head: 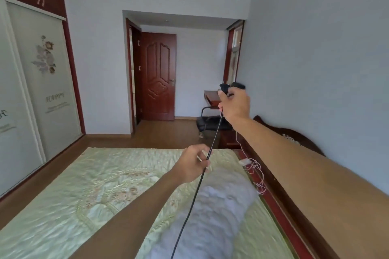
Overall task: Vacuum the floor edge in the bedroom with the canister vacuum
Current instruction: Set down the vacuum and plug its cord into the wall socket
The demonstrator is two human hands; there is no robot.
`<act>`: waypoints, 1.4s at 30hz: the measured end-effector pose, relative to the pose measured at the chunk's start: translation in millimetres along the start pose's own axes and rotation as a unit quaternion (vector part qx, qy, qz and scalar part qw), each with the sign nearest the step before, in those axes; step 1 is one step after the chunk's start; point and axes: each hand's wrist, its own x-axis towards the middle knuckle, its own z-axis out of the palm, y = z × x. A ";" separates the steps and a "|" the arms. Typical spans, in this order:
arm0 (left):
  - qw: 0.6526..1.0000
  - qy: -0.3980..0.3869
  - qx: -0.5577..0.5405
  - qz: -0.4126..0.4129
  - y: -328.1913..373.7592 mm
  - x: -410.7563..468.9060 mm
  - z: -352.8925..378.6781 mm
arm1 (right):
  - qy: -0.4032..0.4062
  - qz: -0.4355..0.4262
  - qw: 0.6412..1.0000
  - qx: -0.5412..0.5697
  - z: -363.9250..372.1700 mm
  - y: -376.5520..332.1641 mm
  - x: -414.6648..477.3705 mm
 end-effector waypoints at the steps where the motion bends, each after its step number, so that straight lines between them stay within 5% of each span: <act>1: 1.000 -0.017 -0.007 0.008 6.6 3.1 14.6 | 0.014 0.006 1.000 -0.007 -18.7 4.4 -1.4; 24: 0.904 -0.371 -0.181 0.115 242.2 -8.7 370.3 | 0.318 0.152 0.922 -0.164 -466.4 173.7 -26.7; 42: 0.829 -0.523 -0.141 0.138 315.8 -62.1 548.9 | 0.401 0.218 0.860 -0.229 -644.8 267.5 -112.2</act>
